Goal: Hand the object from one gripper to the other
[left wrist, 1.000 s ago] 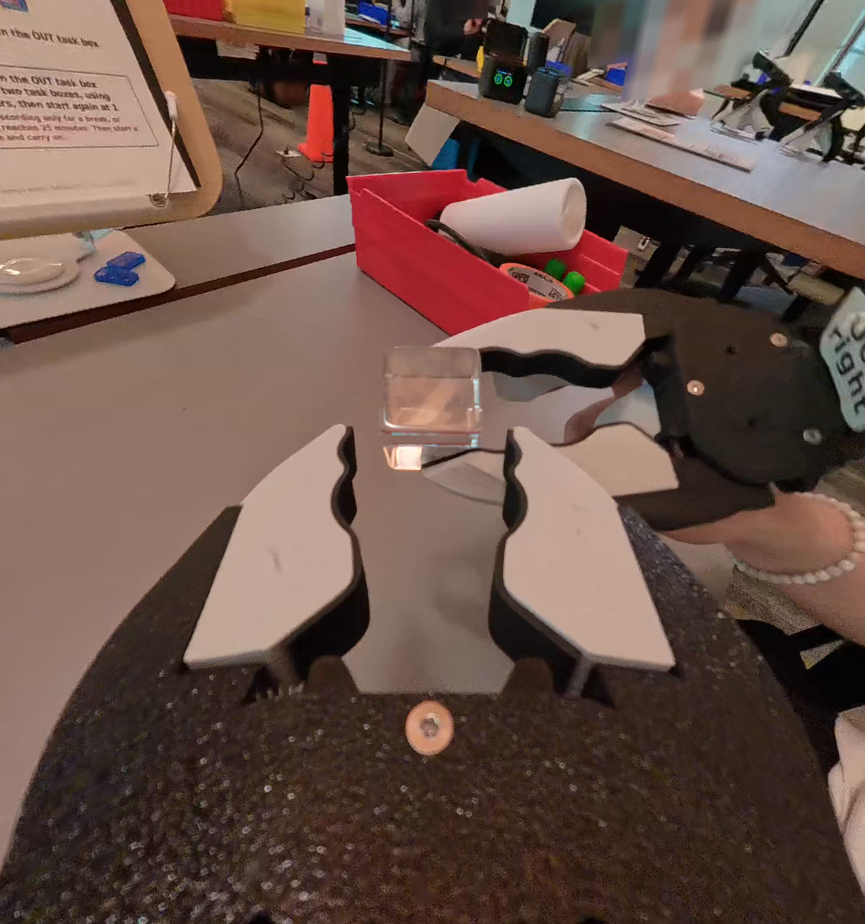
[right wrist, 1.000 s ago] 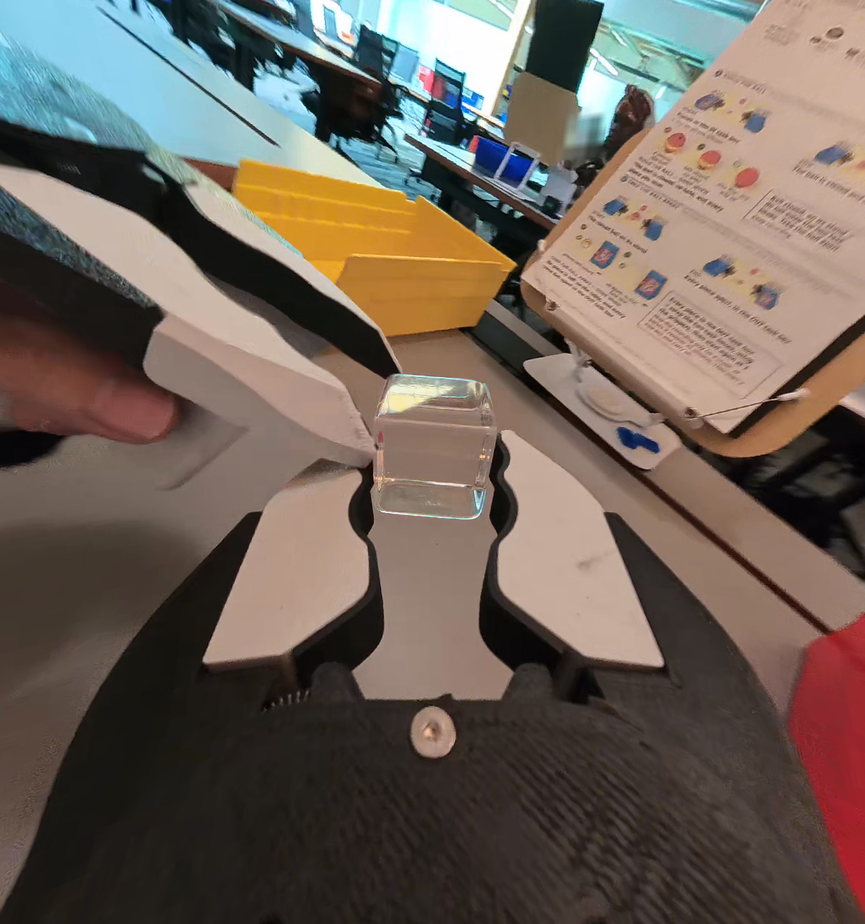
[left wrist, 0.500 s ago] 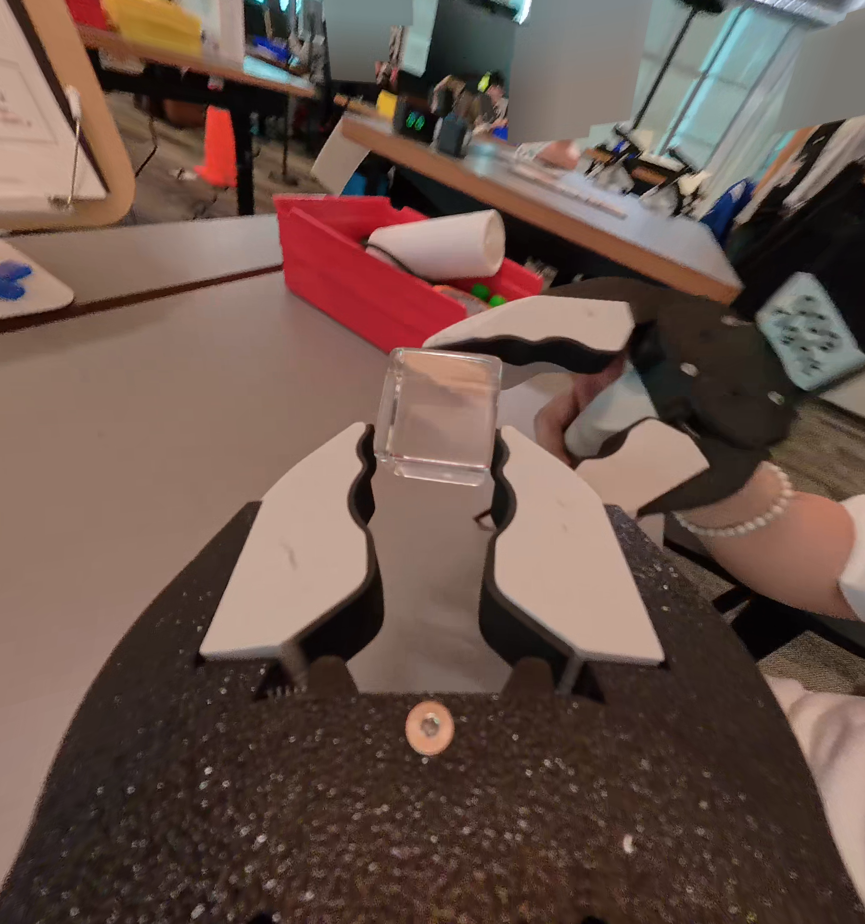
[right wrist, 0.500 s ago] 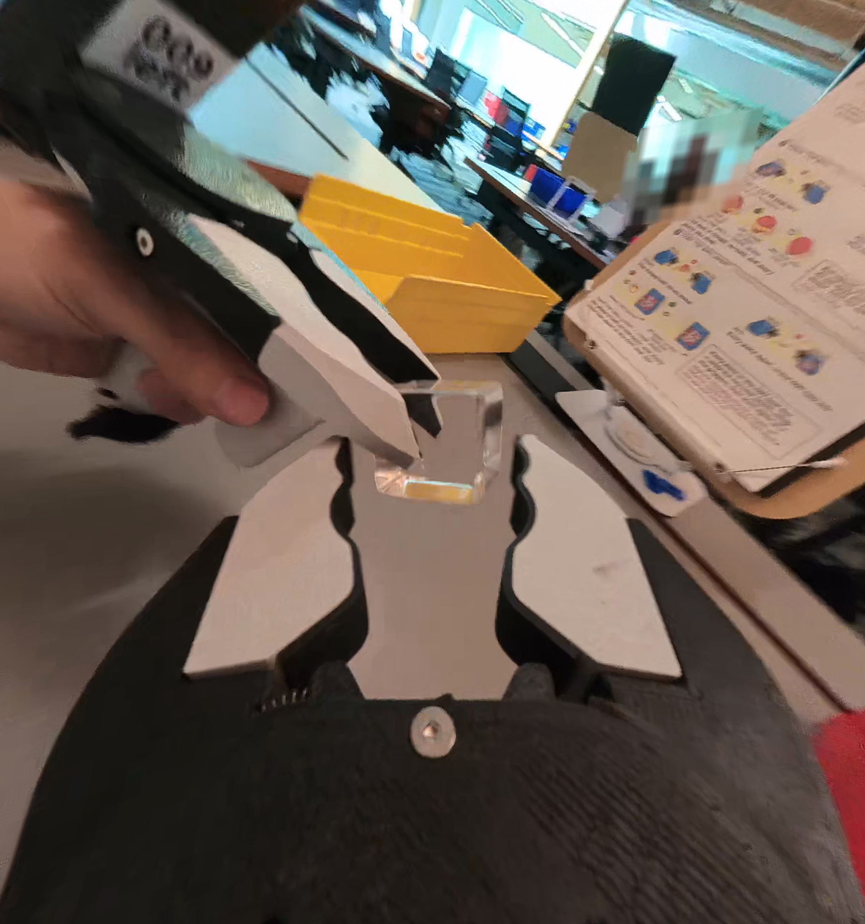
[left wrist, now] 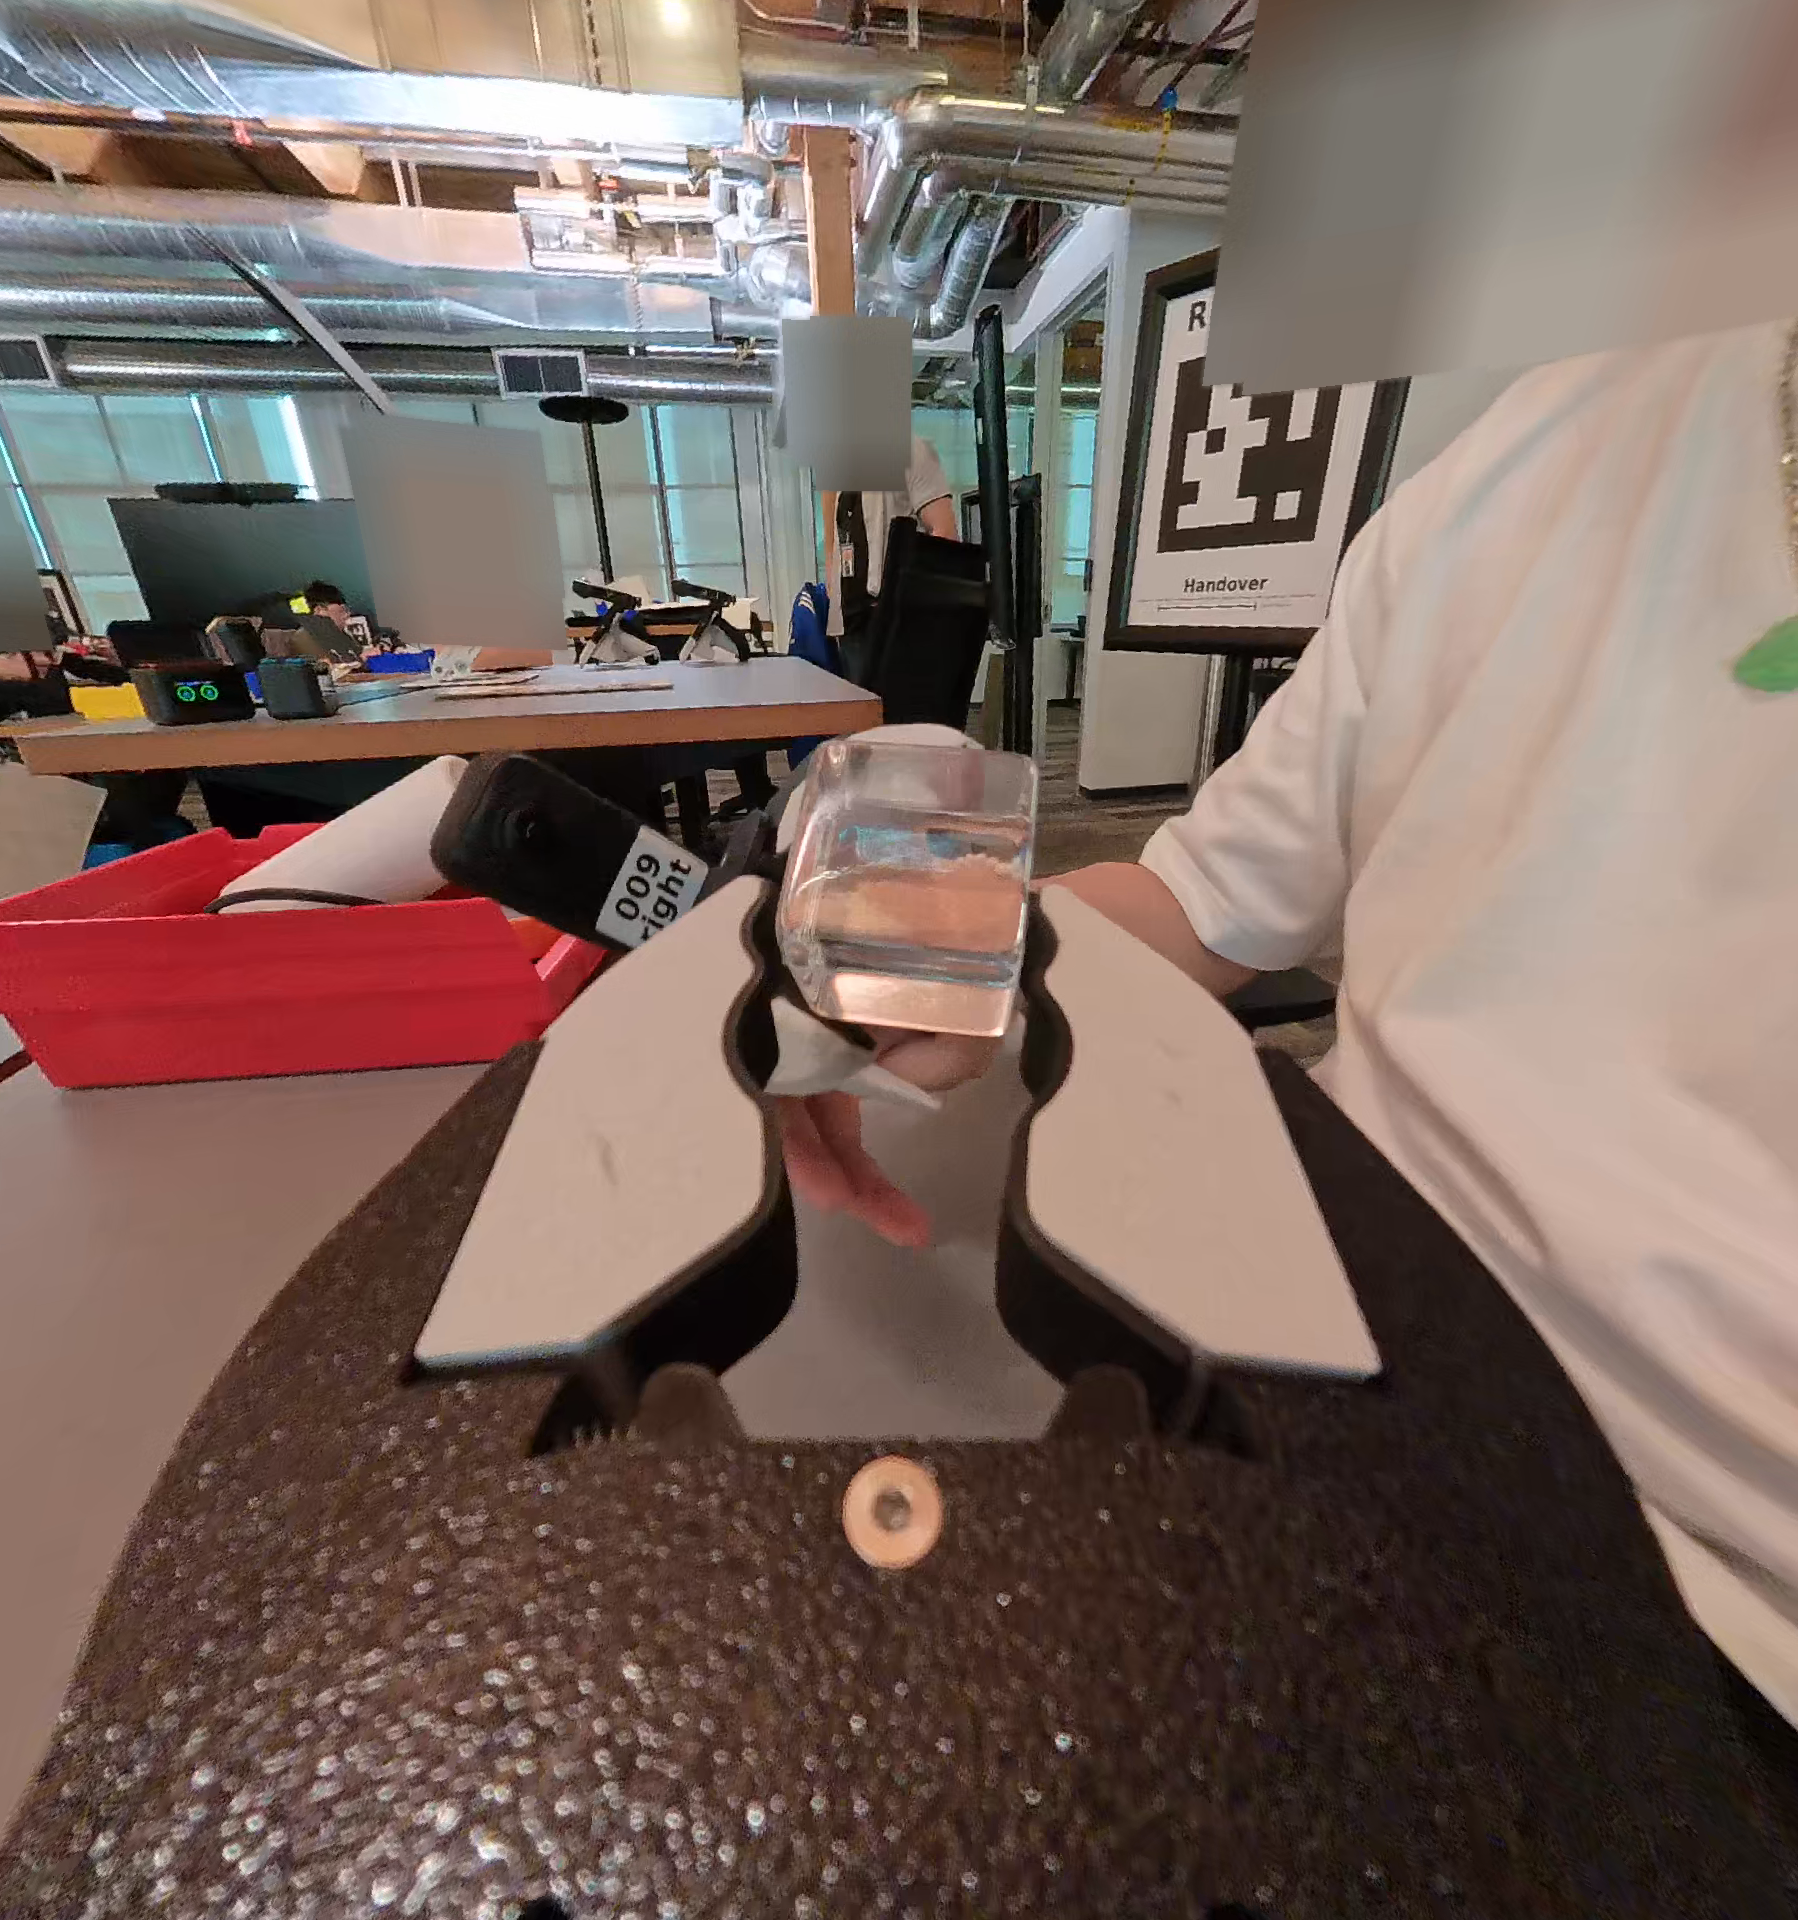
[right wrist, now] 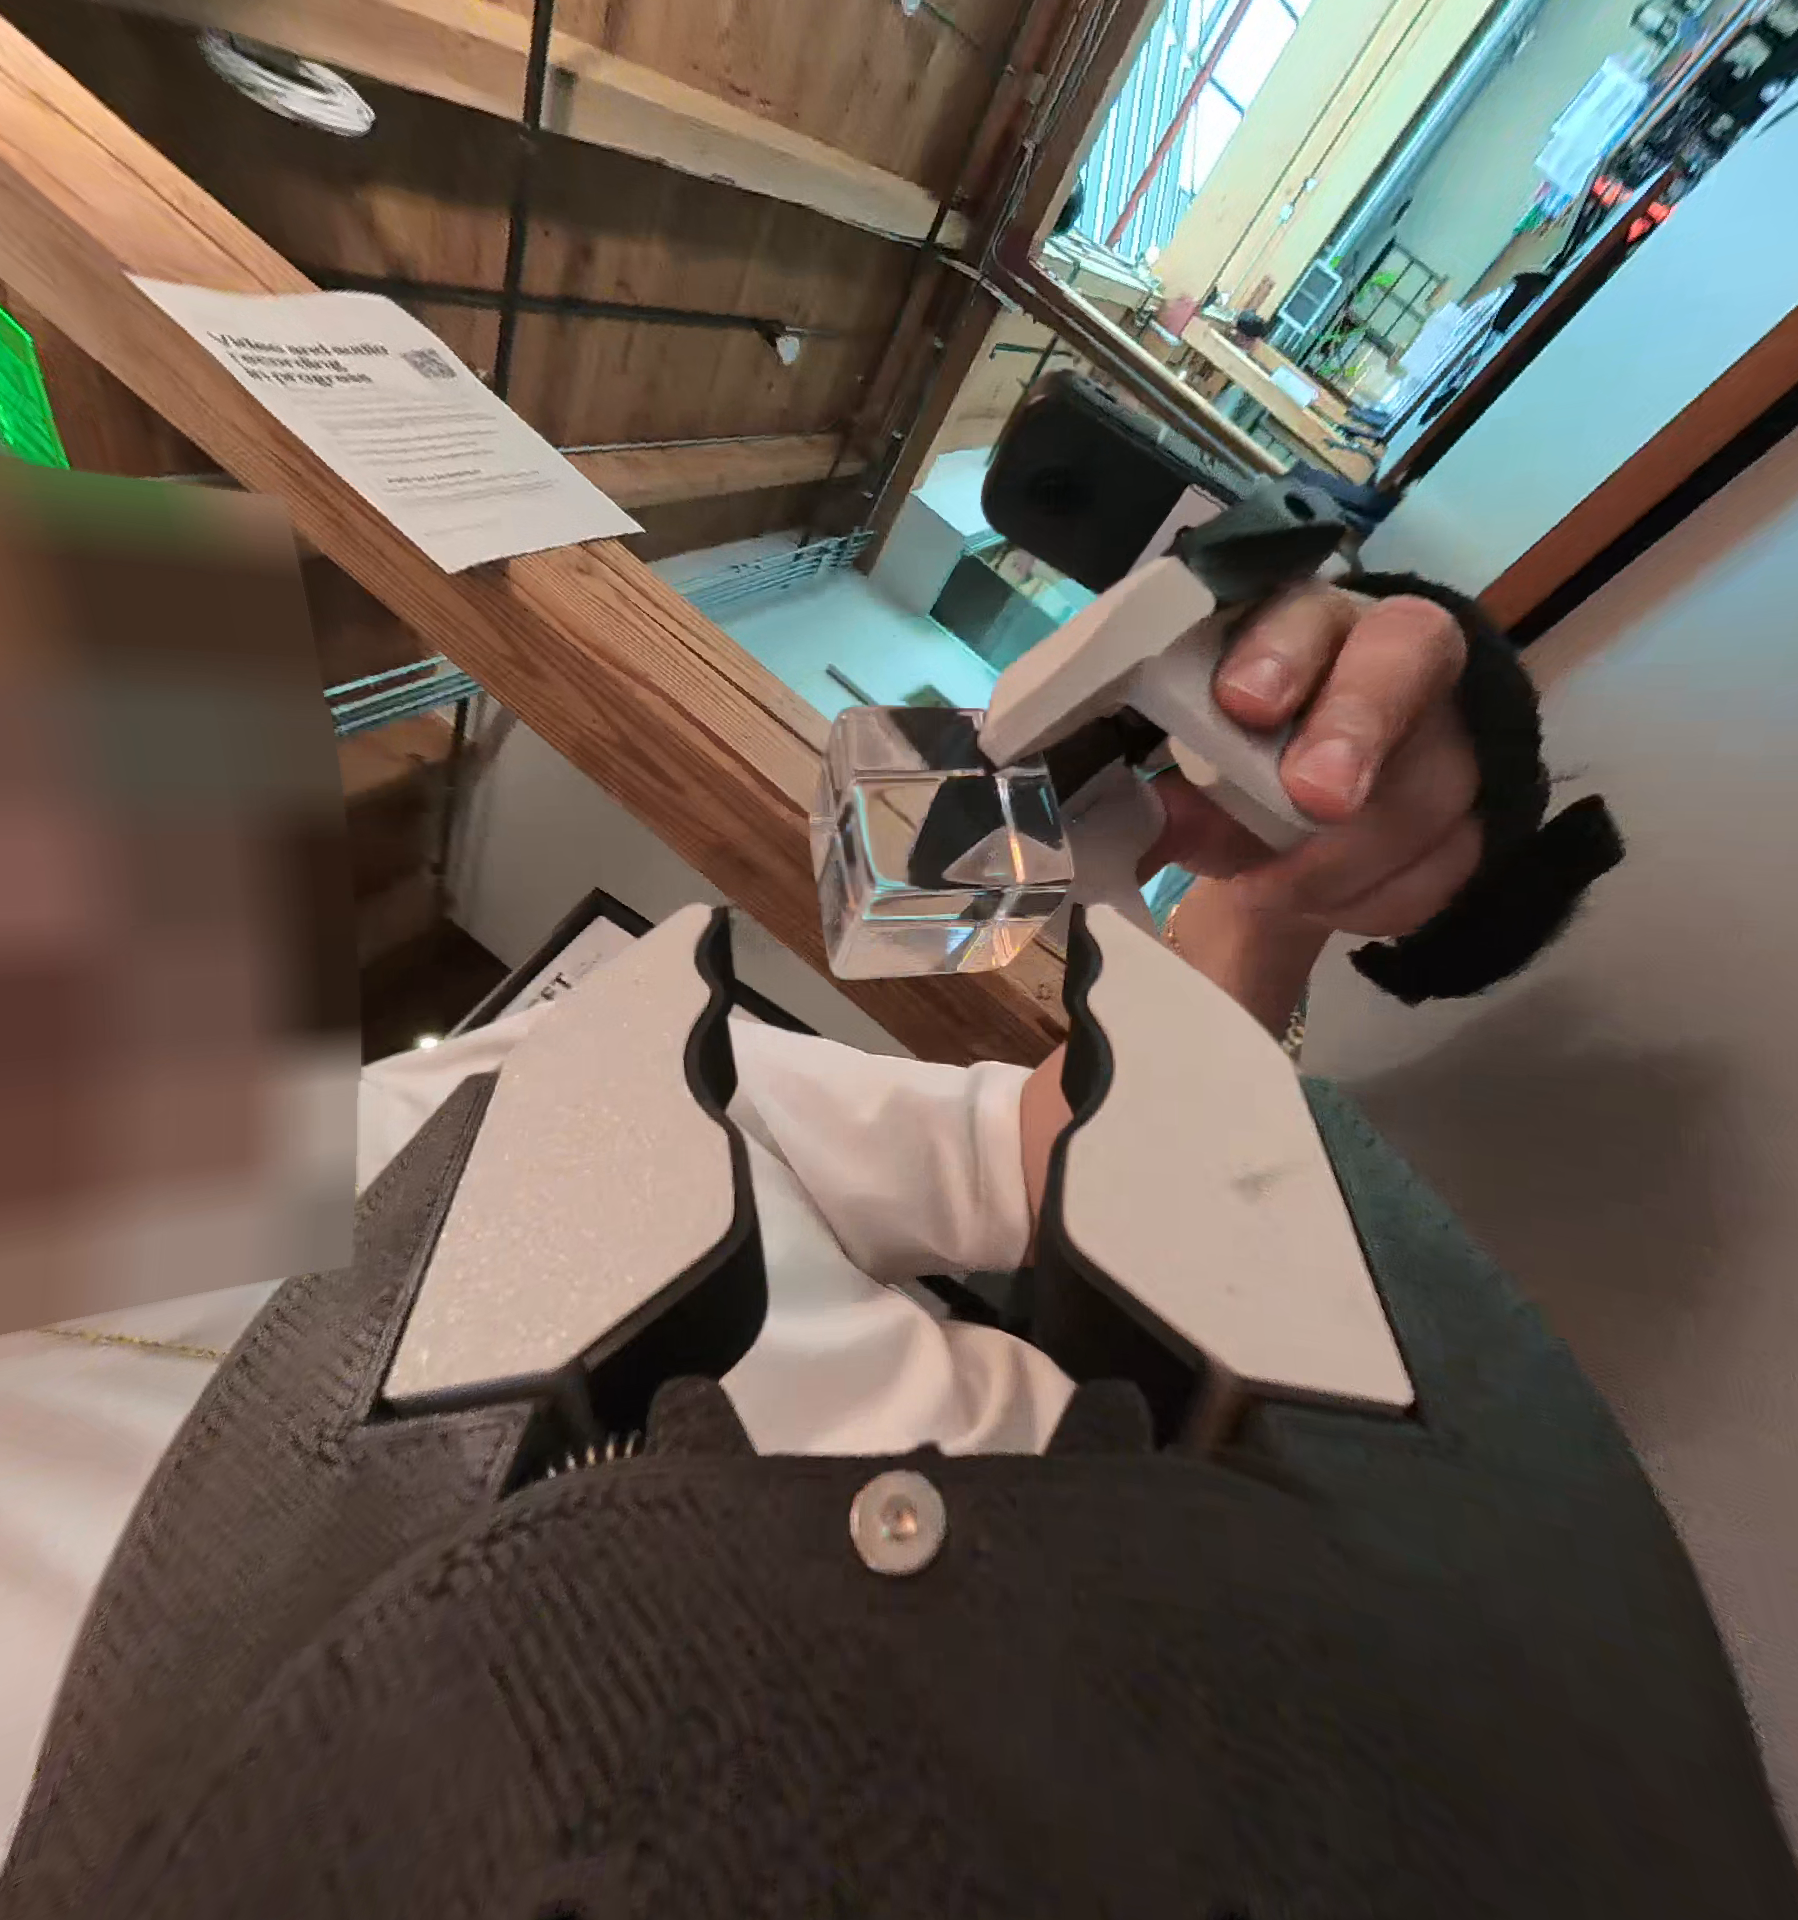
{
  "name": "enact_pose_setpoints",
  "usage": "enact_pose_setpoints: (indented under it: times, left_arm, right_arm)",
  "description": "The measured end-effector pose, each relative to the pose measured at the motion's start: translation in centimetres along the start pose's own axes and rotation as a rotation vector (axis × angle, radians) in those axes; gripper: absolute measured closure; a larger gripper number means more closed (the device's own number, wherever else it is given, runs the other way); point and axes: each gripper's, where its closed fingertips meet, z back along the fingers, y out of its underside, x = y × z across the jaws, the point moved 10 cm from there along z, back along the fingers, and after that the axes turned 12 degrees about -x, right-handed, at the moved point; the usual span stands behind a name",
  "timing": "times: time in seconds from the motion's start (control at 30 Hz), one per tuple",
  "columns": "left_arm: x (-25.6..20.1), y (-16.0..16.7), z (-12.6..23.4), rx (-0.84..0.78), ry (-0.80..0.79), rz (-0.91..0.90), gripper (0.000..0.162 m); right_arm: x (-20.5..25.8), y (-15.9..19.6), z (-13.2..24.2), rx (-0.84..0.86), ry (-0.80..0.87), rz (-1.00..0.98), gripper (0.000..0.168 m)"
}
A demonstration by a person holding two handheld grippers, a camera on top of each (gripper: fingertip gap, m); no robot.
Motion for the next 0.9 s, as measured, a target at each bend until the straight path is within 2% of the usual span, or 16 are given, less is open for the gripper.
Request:
enact_pose_setpoints:
  times: [0.07, 0.13, 0.17, 0.2, 0.3, 0.37, 0.47, 0.6, 0.73, 0.8, 0.9]
  left_arm:
    - [0.0, 0.3, 0.0, 0.011, 0.005, -0.028, 0.119]
    - [-0.1, 0.7, -0.2, 0.017, 0.024, -0.051, 0.119]
    - [-0.1, 0.9, -0.3, 0.019, 0.037, -0.049, 0.119]
    - [-0.1, 1.2, -0.4, 0.023, 0.041, -0.05, 0.119]
    - [0.0, 1.7, -0.9, 0.021, 0.053, -0.056, 0.119]
    - [0.1, 1.8, -1.0, 0.006, 0.033, -0.072, 0.119]
    - [0.6, 1.6, -1.0, 0.072, -0.083, -0.071, 0.118]
    - [1.7, 1.3, -1.2, 0.151, -0.318, -0.041, 0.104]
    - [2.6, 1.0, -2.2, 0.12, -0.502, 0.08, 0.093]
    - [2.7, 1.2, -3.0, 0.098, -0.55, 0.076, 0.094]
    - [2.1, 1.2, -4.0, 0.047, -0.612, -0.13, 0.097]
  right_arm:
    - [-0.7, 0.6, -0.3, 0.035, 0.045, -0.002, 0.108]
    - [-1.1, 1.1, -0.6, 0.082, 0.094, 0.051, 0.095]
    - [-1.1, 1.0, -0.6, 0.07, 0.084, 0.048, 0.095]
    - [-0.9, 0.9, -0.7, 0.037, 0.059, 0.033, 0.096]
    - [-0.9, 0.7, -0.5, -0.013, 0.017, 0.036, 0.118]
    - [-0.8, 0.4, -0.4, -0.025, 0.001, 0.081, 0.119]
    - [-0.2, -0.7, 0.1, -0.063, 0.068, 0.257, 0.12]
    - [1.3, -2.1, 1.1, -0.051, 0.313, 0.666, 0.121]
    - [2.5, -2.7, 1.7, -0.113, 0.555, 1.026, 0.121]
    - [2.7, -2.6, 1.6, -0.15, 0.622, 1.098, 0.121]
    - [3.1, -2.9, 1.9, -0.292, 0.61, 0.999, 0.121]
